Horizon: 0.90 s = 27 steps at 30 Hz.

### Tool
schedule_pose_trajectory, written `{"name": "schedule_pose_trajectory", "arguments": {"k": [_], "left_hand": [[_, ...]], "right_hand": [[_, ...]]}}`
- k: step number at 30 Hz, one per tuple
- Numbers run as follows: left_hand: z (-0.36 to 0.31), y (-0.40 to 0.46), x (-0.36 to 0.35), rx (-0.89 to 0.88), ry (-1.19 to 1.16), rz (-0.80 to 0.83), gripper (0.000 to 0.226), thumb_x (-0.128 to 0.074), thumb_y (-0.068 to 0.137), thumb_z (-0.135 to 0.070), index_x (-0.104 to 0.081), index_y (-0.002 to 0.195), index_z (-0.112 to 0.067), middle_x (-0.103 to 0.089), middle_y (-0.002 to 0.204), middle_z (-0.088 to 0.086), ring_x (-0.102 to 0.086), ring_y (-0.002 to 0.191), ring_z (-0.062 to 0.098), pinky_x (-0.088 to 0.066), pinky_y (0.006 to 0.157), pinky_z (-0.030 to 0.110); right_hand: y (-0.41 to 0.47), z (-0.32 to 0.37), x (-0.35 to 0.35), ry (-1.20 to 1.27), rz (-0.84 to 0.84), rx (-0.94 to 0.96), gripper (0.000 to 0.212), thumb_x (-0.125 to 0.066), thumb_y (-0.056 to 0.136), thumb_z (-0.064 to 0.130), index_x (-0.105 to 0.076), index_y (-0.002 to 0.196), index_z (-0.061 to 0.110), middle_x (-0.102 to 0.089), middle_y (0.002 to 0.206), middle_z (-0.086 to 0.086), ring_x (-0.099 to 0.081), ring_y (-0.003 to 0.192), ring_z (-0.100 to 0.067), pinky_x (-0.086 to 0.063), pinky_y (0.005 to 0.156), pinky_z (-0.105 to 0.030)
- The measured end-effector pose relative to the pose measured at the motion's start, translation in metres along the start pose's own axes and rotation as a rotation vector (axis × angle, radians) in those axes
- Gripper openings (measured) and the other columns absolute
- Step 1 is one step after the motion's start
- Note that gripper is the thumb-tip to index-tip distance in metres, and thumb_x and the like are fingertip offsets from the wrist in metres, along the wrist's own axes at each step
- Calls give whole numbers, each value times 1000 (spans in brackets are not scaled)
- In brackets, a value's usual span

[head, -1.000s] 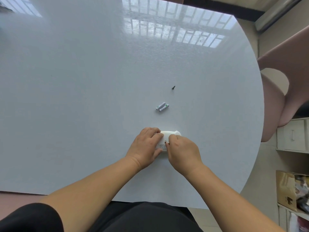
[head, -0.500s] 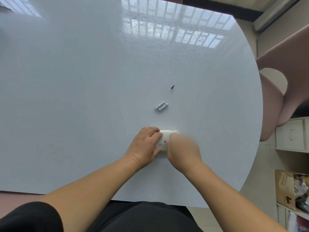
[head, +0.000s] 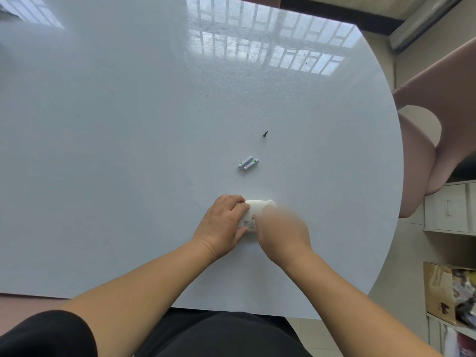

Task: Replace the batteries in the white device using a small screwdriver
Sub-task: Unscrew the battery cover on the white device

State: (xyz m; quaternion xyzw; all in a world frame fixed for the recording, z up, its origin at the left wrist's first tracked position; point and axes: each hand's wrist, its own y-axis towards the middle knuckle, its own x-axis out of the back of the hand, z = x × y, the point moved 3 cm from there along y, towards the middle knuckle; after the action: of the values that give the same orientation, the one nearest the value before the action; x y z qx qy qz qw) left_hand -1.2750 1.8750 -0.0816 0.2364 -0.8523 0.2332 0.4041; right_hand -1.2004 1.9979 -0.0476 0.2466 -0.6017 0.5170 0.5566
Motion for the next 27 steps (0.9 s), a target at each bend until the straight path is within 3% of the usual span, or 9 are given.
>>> {"name": "schedule_pose_trajectory", "arguments": {"k": [5, 11, 20, 24, 27], "left_hand": [[0, -1, 0, 7, -1, 5, 45, -69, 80, -29, -55, 120, -14, -51, 128, 2, -43, 118, 24, -41, 101, 35], [-1, -1, 1, 11, -3, 7, 45, -70, 79, -29, -55, 119, -14, -51, 127, 2, -44, 116, 24, -42, 100, 36], [-1, -1, 1, 11, -7, 5, 46, -71, 78, -28, -56, 118, -13, -52, 126, 3, -45, 116, 26, -43, 99, 37], [-1, -2, 1, 11, -4, 7, 45, -70, 78, -29, -56, 118, -14, -52, 126, 2, -45, 116, 26, -44, 98, 39], [-1, -2, 1, 9, -6, 2, 45, -71, 77, -27, -57, 117, -13, -52, 125, 3, -46, 115, 27, -44, 98, 39]], "right_hand": [[-2, 0, 2, 35, 4, 7, 16, -46, 93, 27, -44, 83, 15, -60, 80, -5, -39, 61, -24, -29, 50, -31], [-3, -9, 0, 99, 18, -44, 15, -44, 90, 23, -35, 80, 19, -56, 78, -3, -41, 63, -24, -28, 51, -31], [-7, -32, -10, 126, 43, -75, 9, -46, 88, 20, -46, 82, 14, -50, 74, 1, -46, 64, -25, -31, 50, -31], [2, -53, 2, 270, -82, -63, 5, -60, 86, 18, -60, 83, 13, -57, 83, -3, -52, 75, -26, -46, 57, -36], [24, -76, 9, 277, -172, -137, 6, -66, 85, 17, -68, 83, 12, -58, 88, -7, -54, 81, -28, -49, 63, -36]]}}
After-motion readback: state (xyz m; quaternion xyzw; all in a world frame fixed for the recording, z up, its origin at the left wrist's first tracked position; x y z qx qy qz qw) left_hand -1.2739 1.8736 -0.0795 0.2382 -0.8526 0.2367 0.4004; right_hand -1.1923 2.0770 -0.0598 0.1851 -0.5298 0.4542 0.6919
